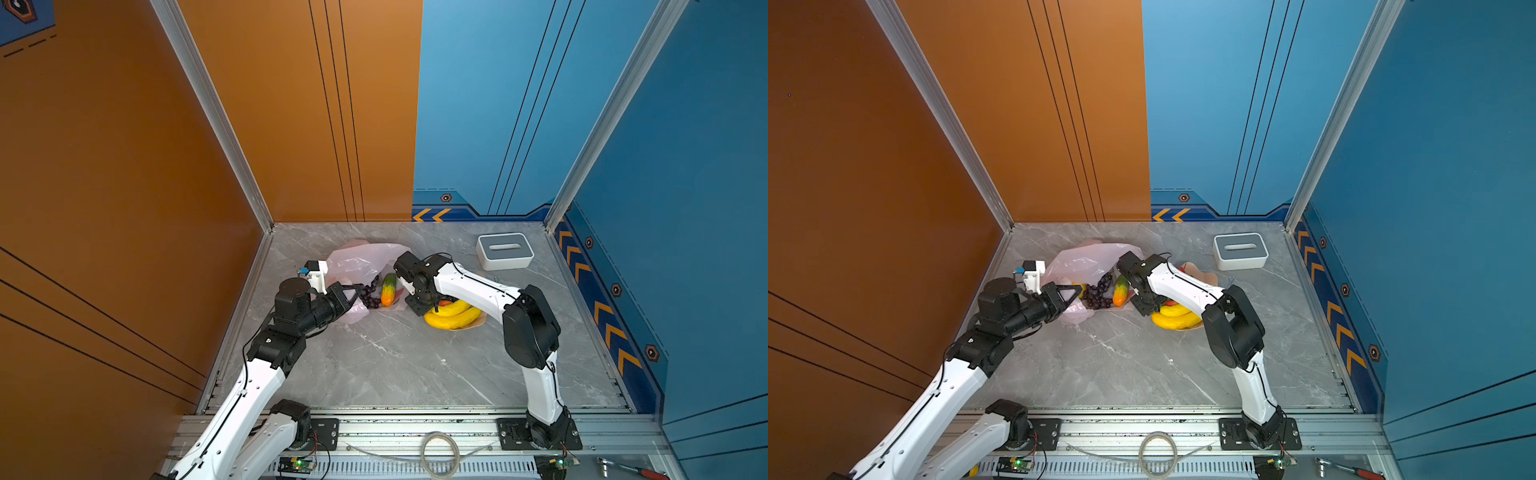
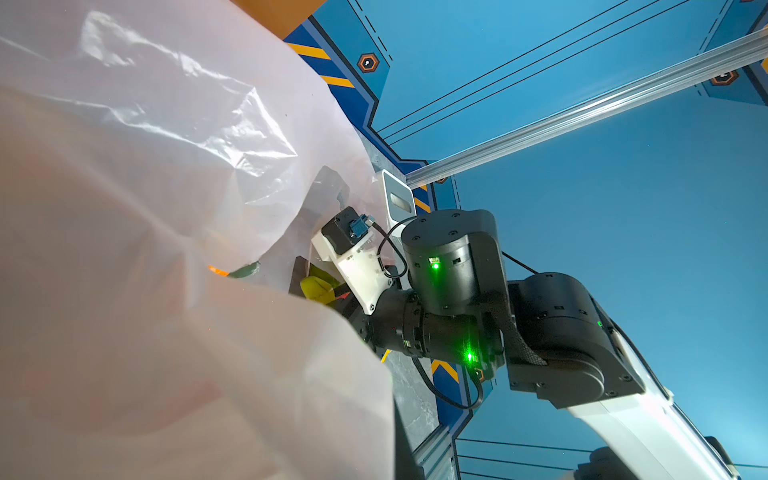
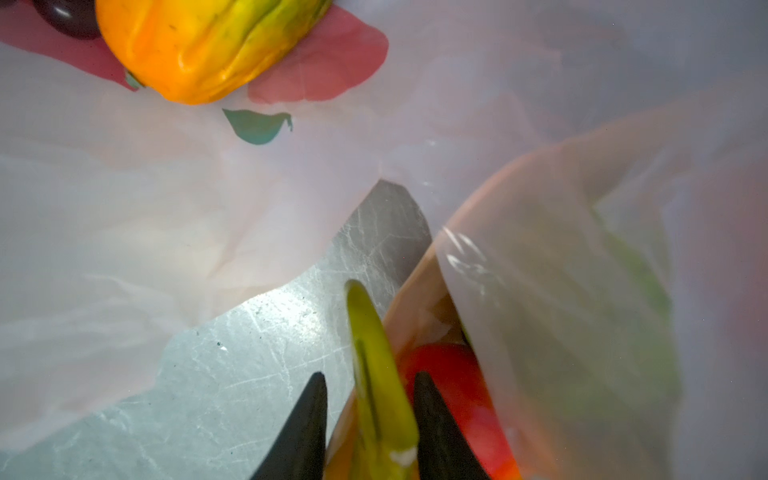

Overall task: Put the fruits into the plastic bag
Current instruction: 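Close the right gripper on the banana stem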

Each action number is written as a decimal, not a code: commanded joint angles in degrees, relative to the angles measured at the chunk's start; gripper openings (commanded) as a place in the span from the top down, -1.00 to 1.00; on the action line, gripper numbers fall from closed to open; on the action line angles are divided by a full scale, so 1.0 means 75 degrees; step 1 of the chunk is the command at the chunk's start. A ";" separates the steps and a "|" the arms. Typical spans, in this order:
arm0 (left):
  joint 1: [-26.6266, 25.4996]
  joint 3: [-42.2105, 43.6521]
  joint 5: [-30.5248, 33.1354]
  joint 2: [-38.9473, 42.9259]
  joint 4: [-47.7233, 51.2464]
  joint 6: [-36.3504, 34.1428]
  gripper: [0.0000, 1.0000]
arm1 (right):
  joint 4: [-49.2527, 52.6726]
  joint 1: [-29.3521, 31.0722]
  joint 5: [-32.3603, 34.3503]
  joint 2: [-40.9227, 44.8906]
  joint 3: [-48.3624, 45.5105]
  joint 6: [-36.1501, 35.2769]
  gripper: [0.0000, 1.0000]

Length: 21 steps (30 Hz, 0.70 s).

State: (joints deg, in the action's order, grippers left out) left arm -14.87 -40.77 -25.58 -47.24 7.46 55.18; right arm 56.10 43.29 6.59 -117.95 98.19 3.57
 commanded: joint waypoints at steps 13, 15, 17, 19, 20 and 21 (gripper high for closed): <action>0.0061 0.0060 -0.0169 -0.0122 -0.0236 0.0141 1.00 | -0.0225 -0.0061 0.0399 0.1206 -0.0350 0.0046 0.60; 0.0067 0.0079 -0.0163 -0.0115 -0.0257 0.0143 1.00 | -0.0239 -0.0118 0.0339 0.1219 -0.0417 0.0046 0.62; 0.0064 0.0092 -0.0172 -0.0106 -0.0245 0.0143 1.00 | -0.0237 -0.0193 0.0130 0.1184 -0.0466 0.0053 0.50; 0.0061 0.0099 -0.0175 -0.0083 -0.0223 0.0133 1.00 | -0.0246 -0.0226 -0.0081 0.1143 -0.0494 0.0037 0.24; 0.0061 0.0099 -0.0178 -0.0073 -0.0194 0.0120 1.00 | -0.0249 -0.0226 -0.0183 0.1110 -0.0508 0.0006 0.12; 0.0061 0.0104 -0.0163 -0.0059 -0.0167 0.0108 1.00 | -0.0237 -0.0228 -0.0288 0.1043 -0.0518 -0.0036 -0.01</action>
State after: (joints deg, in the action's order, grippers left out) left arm -14.90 -40.62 -25.63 -48.16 6.92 56.01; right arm 54.41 41.87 6.59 -109.78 95.04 3.88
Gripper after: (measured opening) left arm 0.045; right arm 0.478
